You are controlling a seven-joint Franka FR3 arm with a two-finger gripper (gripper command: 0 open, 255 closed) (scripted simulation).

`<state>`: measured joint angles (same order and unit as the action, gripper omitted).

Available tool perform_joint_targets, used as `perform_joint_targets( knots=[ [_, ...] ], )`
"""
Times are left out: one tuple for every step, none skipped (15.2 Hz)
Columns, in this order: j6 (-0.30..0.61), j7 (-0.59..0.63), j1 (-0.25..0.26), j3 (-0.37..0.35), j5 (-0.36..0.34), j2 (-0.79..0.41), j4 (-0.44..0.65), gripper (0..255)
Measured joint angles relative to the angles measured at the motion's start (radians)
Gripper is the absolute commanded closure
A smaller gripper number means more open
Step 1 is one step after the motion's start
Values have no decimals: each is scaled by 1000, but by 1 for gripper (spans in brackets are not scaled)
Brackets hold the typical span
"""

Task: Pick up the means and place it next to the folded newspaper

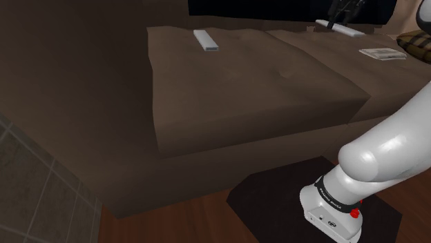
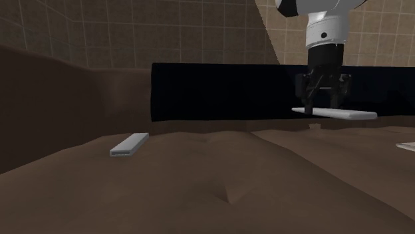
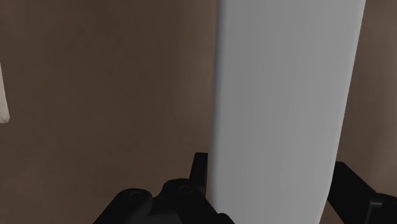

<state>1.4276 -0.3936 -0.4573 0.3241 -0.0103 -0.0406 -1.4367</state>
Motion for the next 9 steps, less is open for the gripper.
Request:
perform_joint_targets(
  knots=[
    [6,-21,-11,10,-2,4,-9,255],
    [0,-41,-21,19,-5,12,-11,255],
    [7,-63,-32,30,-10,24,-28,255],
    [-1,-90,-46,44,-11,22,-19,255],
    [3,-110,-56,53,-15,33,-32,255],
    [3,-133,-67,64,-18,38,-36,255],
    [0,-163,-82,79,-18,35,-29,255],
    [6,-180,-90,87,-23,47,-45,255],
    [5,-205,-103,100,-22,40,-38,255]
  ],
)
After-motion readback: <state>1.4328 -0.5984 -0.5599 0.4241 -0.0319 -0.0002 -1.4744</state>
